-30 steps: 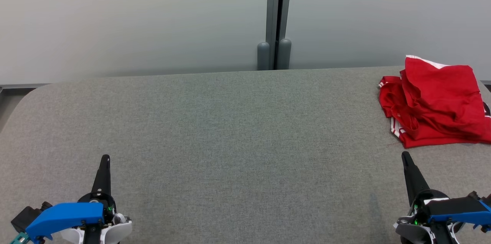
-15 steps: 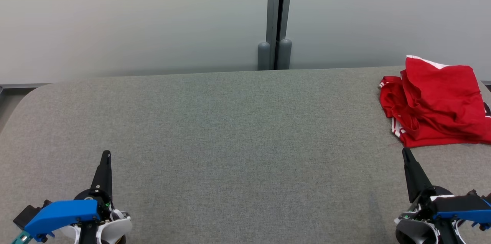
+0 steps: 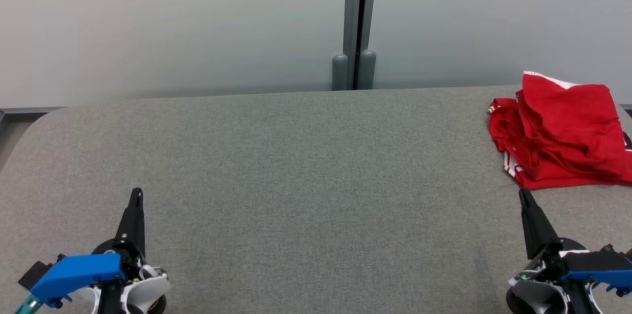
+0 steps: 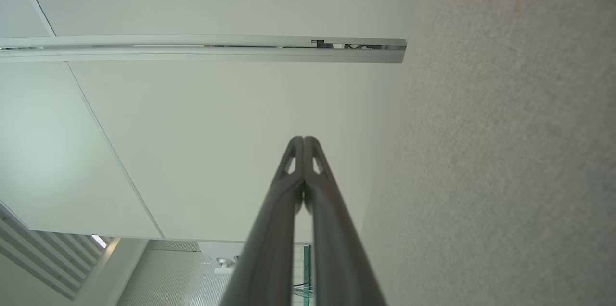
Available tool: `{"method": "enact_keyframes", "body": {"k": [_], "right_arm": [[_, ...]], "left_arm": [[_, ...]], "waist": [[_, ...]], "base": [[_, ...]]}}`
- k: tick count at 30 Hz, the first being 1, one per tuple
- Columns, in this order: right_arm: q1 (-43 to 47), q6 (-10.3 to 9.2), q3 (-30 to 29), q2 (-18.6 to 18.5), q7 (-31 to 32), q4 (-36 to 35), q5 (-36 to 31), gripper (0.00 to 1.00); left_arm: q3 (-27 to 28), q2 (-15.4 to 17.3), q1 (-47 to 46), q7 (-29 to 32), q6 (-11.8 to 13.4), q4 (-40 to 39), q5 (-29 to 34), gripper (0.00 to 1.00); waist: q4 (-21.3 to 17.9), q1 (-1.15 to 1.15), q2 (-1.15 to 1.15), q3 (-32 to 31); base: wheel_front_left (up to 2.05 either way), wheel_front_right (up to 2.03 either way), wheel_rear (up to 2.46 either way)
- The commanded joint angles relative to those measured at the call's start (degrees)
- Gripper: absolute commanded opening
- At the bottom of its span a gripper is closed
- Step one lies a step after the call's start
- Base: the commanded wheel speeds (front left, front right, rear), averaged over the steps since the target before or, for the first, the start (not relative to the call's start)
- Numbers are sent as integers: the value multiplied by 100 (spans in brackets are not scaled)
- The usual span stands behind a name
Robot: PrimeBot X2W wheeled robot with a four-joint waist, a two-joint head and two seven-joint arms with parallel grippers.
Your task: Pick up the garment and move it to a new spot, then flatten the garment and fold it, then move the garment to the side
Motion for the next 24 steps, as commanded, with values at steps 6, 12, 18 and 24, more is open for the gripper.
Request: {"method": "enact_keyframes", "body": {"k": [6, 12, 18, 24], "right_arm": [[-83, 2, -17, -42, 27, -20, 15, 0], [-83, 2, -17, -42, 26, -20, 15, 0], [-83, 2, -17, -42, 26, -20, 15, 0], [-83, 2, -16, -42, 26, -19, 15, 0]], "left_arm": [[11, -13, -57, 24, -21, -22, -17, 0], [9, -13, -57, 24, -21, -22, -17, 0], [9, -13, -57, 24, -21, -23, -18, 0], [9, -13, -57, 23, -21, -23, -18, 0]], "waist": [[0, 0, 0, 0], [0, 0, 0, 0], [0, 0, 0, 0], [0, 0, 0, 0]], "base": [[0, 0, 0], [0, 0, 0], [0, 0, 0], [0, 0, 0]]}}
